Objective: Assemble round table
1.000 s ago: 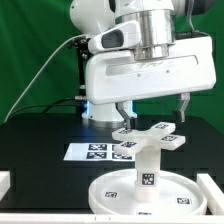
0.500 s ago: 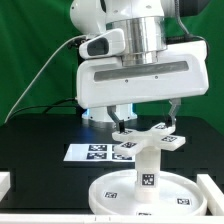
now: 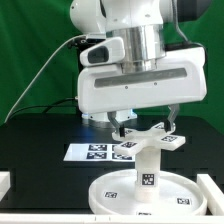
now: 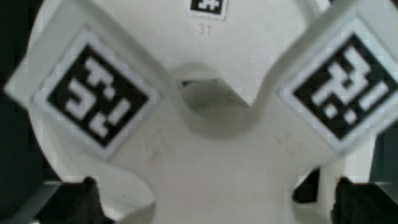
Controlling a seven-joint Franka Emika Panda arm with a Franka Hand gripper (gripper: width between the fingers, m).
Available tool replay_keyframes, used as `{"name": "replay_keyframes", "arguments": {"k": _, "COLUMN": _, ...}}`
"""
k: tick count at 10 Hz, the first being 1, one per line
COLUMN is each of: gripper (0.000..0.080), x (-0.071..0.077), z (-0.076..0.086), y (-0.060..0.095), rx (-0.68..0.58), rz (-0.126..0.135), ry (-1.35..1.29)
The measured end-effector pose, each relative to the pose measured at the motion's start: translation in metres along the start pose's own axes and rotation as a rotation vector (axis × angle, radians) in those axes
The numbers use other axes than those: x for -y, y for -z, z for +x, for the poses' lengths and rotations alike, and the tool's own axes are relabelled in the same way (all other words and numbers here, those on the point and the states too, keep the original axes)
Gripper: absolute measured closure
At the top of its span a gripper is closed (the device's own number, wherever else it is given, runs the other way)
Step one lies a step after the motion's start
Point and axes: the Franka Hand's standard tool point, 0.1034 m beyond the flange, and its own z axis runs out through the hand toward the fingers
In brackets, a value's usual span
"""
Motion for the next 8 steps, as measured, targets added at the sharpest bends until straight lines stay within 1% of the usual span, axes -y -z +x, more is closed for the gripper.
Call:
{"name": "replay_keyframes", "arguments": {"k": 1, "gripper": 0.0150, "x": -0.0011, "z": -0.0038, "y": -0.0051, "rx": 0.005, "rz": 0.003, "ry": -0.011}}
{"name": "replay_keyframes", "arguments": {"k": 2, "gripper": 0.0150, "x": 0.0016, "z": -0.0046, "y": -0.0086, "rx": -0.002, "rz": -0.001, "ry": -0.007}}
{"name": "replay_keyframes", "arguments": {"k": 3, "gripper": 0.0150, "x": 0.0047, "z": -0.0054, "y": -0.0100, "rx": 0.001, "rz": -0.001, "ry": -0.002}}
{"name": "replay_keyframes", "arguments": {"k": 5, "gripper": 0.0150, "x": 0.0055, "z": -0.0054, "y": -0.0110, "rx": 0.002, "rz": -0.010, "ry": 0.014}}
{"name": "replay_keyframes", "arguments": {"k": 6, "gripper": 0.0150, "x": 0.0050, "z": -0.0054, "y": -0.0109, "rx": 0.002, "rz": -0.010, "ry": 0.012}}
{"name": "replay_keyframes", "arguments": {"k": 7, "gripper": 0.0283, "x": 0.0050, "z": -0.0053, "y": -0.0109, "rx": 0.002, "rz": -0.010, "ry": 0.012}}
{"name": "replay_keyframes", "arguments": {"k": 8, "gripper": 0.0283, "x": 0.0049, "z": -0.0054, "y": -0.0109, "rx": 0.002, "rz": -0.010, "ry": 0.006}}
